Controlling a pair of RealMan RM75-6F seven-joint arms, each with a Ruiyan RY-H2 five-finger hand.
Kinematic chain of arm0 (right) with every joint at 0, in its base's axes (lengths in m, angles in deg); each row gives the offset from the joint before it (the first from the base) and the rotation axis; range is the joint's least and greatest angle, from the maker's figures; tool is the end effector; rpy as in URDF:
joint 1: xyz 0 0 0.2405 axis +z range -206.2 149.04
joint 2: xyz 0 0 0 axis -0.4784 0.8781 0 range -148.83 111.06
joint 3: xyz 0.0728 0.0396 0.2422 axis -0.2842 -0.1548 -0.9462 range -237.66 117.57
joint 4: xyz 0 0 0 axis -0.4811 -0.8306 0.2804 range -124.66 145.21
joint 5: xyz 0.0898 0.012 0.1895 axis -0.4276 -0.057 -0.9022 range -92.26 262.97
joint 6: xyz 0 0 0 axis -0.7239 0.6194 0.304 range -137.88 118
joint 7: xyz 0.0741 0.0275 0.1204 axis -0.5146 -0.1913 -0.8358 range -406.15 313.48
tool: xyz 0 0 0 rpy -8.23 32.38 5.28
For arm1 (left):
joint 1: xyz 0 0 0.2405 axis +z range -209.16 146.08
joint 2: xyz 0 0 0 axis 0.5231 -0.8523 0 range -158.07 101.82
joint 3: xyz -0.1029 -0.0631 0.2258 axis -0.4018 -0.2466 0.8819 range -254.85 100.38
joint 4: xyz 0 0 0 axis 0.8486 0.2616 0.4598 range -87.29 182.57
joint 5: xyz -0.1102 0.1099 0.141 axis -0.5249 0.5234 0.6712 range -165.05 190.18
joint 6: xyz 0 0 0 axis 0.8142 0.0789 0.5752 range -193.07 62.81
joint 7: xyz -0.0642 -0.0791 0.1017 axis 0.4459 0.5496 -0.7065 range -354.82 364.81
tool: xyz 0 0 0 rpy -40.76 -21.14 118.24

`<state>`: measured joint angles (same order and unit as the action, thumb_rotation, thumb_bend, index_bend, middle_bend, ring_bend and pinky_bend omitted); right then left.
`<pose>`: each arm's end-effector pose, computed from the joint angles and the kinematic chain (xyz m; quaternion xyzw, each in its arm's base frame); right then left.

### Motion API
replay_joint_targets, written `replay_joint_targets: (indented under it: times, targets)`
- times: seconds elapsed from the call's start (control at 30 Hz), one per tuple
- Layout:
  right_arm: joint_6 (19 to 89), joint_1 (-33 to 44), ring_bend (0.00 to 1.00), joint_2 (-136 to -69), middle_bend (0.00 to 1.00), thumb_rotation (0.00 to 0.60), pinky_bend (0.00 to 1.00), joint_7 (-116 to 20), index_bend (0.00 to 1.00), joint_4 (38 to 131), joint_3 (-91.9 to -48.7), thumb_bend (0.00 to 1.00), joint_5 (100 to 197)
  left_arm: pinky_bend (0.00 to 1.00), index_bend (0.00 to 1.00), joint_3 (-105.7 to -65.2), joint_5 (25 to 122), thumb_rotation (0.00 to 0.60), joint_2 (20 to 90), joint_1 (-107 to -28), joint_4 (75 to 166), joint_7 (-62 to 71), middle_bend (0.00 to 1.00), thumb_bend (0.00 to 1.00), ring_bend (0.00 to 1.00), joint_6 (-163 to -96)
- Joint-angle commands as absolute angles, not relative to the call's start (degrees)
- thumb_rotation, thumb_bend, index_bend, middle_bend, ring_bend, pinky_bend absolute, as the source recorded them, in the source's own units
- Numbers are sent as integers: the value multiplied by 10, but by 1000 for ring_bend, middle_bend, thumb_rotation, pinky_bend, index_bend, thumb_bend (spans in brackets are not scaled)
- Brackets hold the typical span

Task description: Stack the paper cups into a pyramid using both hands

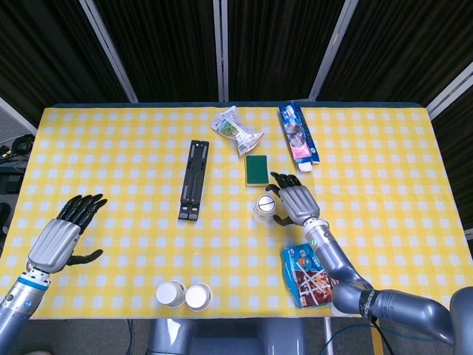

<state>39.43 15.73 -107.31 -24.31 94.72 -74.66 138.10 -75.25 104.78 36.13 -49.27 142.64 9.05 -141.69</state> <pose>-0.1454 -0.3640 -0.0143 0.7176 -0.4402 0.3469 0.4134 -0.2589 0.2207 0.1179 -0.6926 -0.3883 -0.4173 0.4421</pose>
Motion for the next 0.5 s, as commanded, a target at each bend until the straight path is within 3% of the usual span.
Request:
replay_joint_targets:
  times: [0.03,0.27,0.5]
  targets:
    - [397,159,0,-1077,17,600,0,-245,294,944,-742,228,1381,0,0,-752,1050,600,360,-492,1427,90,0,191,0,-1417]
    - [413,157,0,-1084,92,600,0,-259,419,951,-736,271,1398,0,0,-754,1047,600,360,-492,1427,91,0,191,0,-1414]
    - [441,151,0,-1094,110,600,0,-267,441,968,-731,278,1420,0,0,-753,1052,600,357,-489,1431,88,0,191,0,-1418]
